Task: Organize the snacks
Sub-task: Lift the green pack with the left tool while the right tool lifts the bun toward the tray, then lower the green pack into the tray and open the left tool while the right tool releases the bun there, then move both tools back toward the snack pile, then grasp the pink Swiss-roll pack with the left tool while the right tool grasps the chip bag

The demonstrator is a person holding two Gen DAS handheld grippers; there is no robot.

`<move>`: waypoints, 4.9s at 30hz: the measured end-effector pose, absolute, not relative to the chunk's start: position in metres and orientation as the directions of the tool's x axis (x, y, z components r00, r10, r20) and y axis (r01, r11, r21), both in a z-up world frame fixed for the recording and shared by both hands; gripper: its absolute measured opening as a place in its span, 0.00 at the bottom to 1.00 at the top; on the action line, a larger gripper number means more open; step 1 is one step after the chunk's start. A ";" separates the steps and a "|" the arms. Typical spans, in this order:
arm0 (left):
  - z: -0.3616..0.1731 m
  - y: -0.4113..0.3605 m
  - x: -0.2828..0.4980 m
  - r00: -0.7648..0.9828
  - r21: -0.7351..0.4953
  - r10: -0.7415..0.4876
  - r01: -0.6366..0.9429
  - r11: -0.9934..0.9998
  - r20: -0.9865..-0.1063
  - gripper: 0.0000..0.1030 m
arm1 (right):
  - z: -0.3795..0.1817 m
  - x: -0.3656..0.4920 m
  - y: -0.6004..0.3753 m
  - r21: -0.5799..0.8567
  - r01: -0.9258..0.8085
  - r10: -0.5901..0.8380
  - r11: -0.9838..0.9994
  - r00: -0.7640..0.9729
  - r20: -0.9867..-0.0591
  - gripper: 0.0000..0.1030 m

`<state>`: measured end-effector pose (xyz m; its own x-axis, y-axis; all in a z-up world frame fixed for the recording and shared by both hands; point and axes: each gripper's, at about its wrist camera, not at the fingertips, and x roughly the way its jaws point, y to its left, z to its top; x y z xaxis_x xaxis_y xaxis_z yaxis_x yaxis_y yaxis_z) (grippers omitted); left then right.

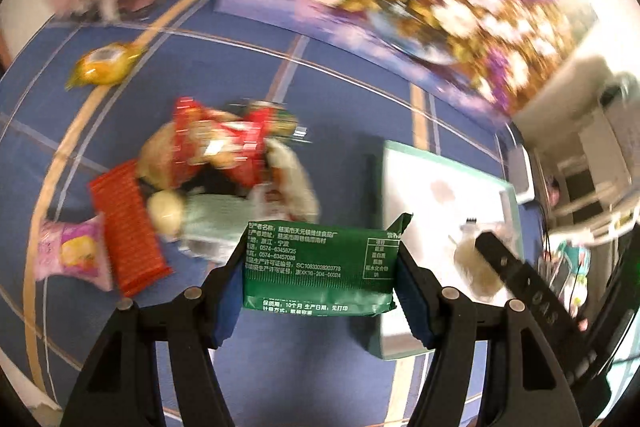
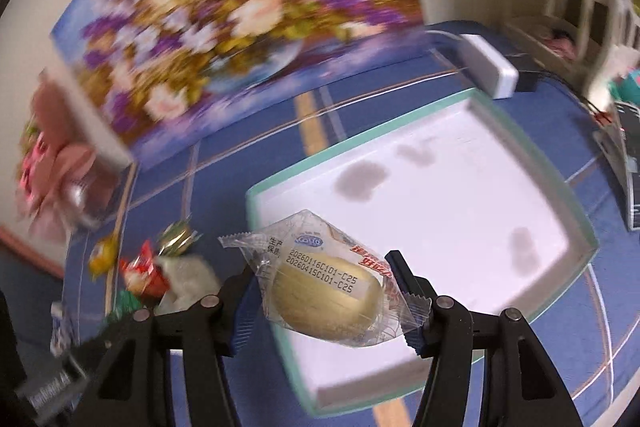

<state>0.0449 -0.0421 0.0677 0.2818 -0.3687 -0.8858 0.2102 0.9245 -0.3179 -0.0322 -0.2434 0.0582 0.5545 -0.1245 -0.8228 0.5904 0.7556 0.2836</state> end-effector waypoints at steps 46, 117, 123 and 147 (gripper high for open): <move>0.045 -0.132 0.090 0.380 -0.185 -0.277 0.263 0.947 -0.883 0.97 | 0.044 -0.022 -0.343 0.242 0.698 -0.208 0.674 0.494 -0.844 0.96; 0.073 0.161 0.045 0.438 -0.032 0.049 -0.174 0.984 -0.897 0.98 | 0.105 -0.011 -0.071 0.027 0.279 -0.152 0.960 0.598 -0.787 1.00; 0.067 0.170 0.047 0.423 -0.053 0.031 -0.185 0.981 -0.906 0.98 | 0.101 -0.004 -0.055 0.019 0.246 -0.134 0.969 0.590 -0.797 1.00; -0.024 0.161 0.074 0.208 -0.132 -0.092 -0.188 0.973 -0.974 0.98 | 0.003 0.047 -0.037 0.123 0.217 0.040 0.968 0.350 -0.936 1.00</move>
<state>0.0742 0.1610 -0.0243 0.2081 -0.0919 -0.9738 -0.1877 0.9733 -0.1320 0.0471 -0.0371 0.0034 0.3495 0.0403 -0.9361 0.2174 0.9683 0.1229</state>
